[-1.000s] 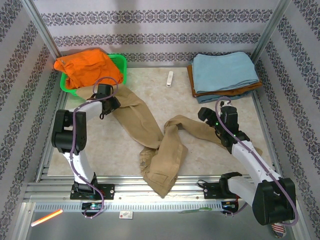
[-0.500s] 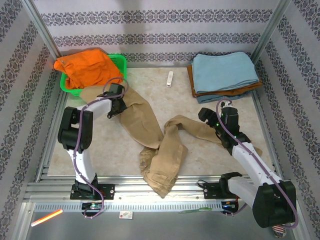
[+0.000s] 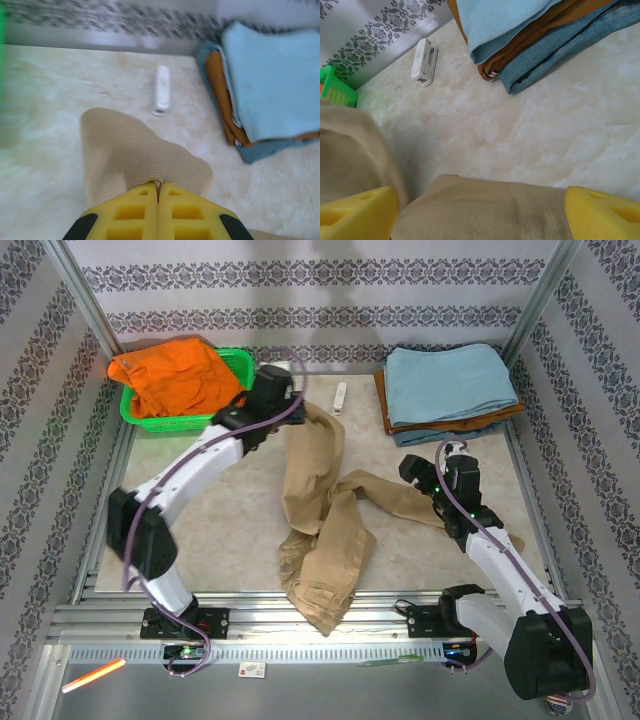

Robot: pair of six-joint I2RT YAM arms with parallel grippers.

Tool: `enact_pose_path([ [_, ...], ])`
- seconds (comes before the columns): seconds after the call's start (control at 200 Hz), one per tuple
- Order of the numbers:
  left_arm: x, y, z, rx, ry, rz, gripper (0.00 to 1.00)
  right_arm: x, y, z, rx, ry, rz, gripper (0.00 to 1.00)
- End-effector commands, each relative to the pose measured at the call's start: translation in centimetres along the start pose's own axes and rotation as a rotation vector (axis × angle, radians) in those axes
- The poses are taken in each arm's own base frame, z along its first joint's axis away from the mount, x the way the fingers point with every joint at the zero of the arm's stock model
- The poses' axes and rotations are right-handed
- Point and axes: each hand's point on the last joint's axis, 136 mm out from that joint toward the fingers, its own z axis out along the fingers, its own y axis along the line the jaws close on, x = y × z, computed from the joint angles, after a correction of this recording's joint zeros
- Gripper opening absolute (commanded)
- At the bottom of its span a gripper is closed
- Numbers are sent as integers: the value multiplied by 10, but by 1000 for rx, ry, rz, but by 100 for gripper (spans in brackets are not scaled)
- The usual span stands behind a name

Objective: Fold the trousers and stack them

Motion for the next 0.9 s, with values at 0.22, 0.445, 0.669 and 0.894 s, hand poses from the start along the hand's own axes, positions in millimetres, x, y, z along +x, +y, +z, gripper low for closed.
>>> enact_pose_path([
  [0.22,12,-51,37,82,132,228,84,2,-12,-4,10,-5,26,86],
  [0.445,66,32,-50,-181,189,26,100,7,-2,-4,-15,7,-3,86],
  [0.669,220,74,-104,-235,401,-126,81,11,10,-2,-45,25,-22,86],
  [0.894,302,35,-93,-57,537,-60,80,19,8,5,-31,54,-34,86],
])
